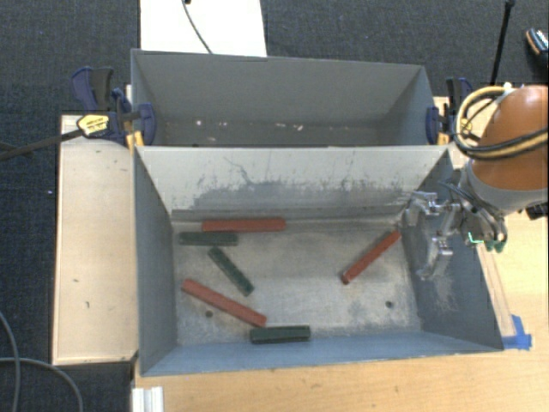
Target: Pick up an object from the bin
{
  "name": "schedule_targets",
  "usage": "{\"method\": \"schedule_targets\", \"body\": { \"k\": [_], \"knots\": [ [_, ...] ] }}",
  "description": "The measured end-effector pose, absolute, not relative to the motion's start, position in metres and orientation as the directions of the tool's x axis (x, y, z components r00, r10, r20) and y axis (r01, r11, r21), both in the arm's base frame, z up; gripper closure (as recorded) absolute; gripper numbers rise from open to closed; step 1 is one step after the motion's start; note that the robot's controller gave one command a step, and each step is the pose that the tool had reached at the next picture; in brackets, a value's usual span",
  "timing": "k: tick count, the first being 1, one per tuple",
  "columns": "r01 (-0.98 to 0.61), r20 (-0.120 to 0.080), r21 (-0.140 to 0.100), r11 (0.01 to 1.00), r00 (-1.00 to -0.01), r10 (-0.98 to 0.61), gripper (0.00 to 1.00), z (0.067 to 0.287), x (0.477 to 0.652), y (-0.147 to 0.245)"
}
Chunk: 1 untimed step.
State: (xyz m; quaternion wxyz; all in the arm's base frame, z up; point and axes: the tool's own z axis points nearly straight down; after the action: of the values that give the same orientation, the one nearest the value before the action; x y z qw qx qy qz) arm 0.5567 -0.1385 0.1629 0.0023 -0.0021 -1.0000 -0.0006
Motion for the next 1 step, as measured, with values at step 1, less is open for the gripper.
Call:
{"method": "schedule_targets", "body": {
  "k": [1],
  "knots": [
    [-0.232, 0.003, 0.004, 0.973, -0.973, -0.232, 0.0, 0.0677, 0.5908, -0.075]
  ]
}}
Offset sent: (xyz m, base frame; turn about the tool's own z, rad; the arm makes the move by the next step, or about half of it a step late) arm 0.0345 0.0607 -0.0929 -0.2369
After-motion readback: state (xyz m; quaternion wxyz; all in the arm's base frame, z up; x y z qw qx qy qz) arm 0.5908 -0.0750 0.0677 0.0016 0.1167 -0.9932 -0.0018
